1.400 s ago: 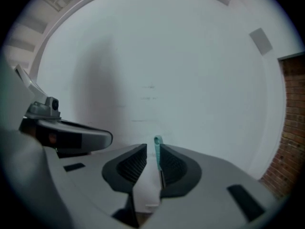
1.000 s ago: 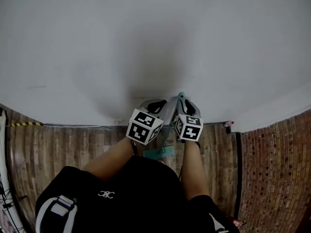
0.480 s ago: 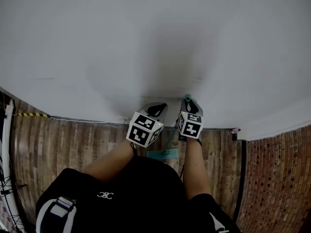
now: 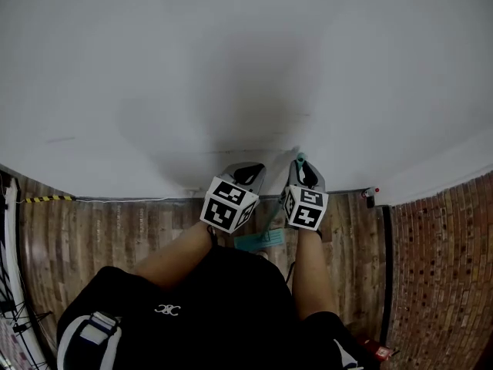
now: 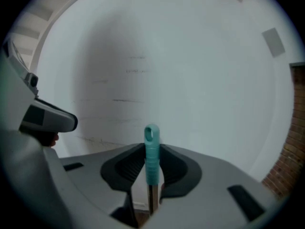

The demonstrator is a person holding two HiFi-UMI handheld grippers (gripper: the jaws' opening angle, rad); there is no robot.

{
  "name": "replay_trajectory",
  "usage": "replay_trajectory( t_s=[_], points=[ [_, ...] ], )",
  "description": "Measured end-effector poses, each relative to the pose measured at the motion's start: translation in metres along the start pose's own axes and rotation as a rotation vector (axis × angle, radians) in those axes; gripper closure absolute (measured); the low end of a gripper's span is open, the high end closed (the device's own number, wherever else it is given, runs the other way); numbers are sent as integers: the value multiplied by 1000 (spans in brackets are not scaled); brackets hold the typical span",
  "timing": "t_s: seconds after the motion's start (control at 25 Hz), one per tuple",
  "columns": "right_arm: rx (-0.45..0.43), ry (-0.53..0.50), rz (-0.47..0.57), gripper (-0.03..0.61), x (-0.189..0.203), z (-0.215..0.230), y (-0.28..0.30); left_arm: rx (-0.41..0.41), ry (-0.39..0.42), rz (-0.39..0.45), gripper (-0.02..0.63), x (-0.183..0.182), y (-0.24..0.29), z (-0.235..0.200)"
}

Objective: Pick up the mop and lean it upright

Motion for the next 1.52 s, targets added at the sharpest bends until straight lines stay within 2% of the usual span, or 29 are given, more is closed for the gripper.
replay_trajectory(
  t_s=[0.28,0.4,0.72,0.96,1.24,1.52],
  points=[
    [69,57,31,472,14,17,-51,126,29,-43,615,14,15,21],
    [92,113,36,472,20,27,-73,179,48,-59,615,16,23,35],
    [155,166,47,469,34,46,-125,267,87,-87,615,20,33,63],
    [142,214,105,465,43,51,-139,287,97,-89,615,20,33,66],
    [132,262,107,462,46,57,-142,318,111,-91,615,22,31,70],
    [136,270,98,460,46,58,-137,313,66,-87,615,21,33,67]
  ],
)
Point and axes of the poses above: the fingertips, and each gripper's own axes: y forward along the fingers, z to its right, x out of its underside, the point moved 6 cm from there along -y, backward along the fingers, and after that the axes turned 2 degrees about x, right-handed, at the moved point
